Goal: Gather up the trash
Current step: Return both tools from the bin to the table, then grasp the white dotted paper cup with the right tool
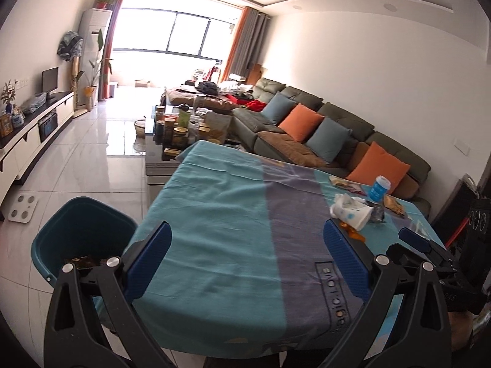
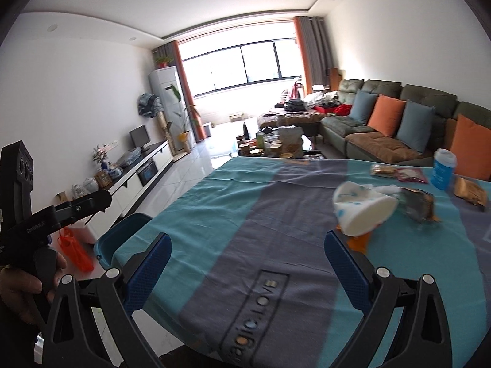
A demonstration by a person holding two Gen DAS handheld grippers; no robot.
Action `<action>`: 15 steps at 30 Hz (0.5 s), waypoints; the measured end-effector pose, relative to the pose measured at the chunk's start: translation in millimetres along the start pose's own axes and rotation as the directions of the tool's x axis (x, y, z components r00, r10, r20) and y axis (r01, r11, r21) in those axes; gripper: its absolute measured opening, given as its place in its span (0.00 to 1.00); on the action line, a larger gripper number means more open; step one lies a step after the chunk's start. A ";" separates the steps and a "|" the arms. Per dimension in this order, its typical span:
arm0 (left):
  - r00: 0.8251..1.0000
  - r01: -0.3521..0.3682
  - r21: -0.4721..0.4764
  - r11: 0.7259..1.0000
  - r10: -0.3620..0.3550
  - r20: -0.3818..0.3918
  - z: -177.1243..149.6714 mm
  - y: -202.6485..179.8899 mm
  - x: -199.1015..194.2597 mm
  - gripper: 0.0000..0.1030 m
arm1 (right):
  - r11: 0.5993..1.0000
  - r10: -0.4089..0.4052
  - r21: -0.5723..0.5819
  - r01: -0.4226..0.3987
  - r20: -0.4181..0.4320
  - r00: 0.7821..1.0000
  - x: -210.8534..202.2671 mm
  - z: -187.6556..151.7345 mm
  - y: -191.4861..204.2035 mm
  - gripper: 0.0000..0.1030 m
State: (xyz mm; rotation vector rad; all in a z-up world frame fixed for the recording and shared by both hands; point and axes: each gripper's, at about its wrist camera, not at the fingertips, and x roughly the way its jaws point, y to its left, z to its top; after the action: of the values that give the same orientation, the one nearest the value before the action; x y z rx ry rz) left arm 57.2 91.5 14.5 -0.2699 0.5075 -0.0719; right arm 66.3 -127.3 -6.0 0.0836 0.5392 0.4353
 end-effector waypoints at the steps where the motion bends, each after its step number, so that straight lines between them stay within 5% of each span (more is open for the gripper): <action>1: 1.000 0.013 0.009 1.000 -0.013 0.002 -0.7 -5.6 -0.1 0.95 | 1.000 -0.016 0.007 0.016 0.009 1.000 -7.0 -2.2 -5.2 0.93; 15: 0.986 0.163 0.064 0.985 -0.162 -0.032 -8.5 -53.6 11.3 0.95 | 0.969 -0.190 0.167 0.181 0.039 0.981 -59.2 -26.5 -76.6 0.93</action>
State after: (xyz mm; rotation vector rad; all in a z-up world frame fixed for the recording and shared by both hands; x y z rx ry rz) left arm 62.8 36.4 16.7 -0.2455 0.5080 -0.2510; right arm 36.2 -222.6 -14.8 0.1994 0.5233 0.2052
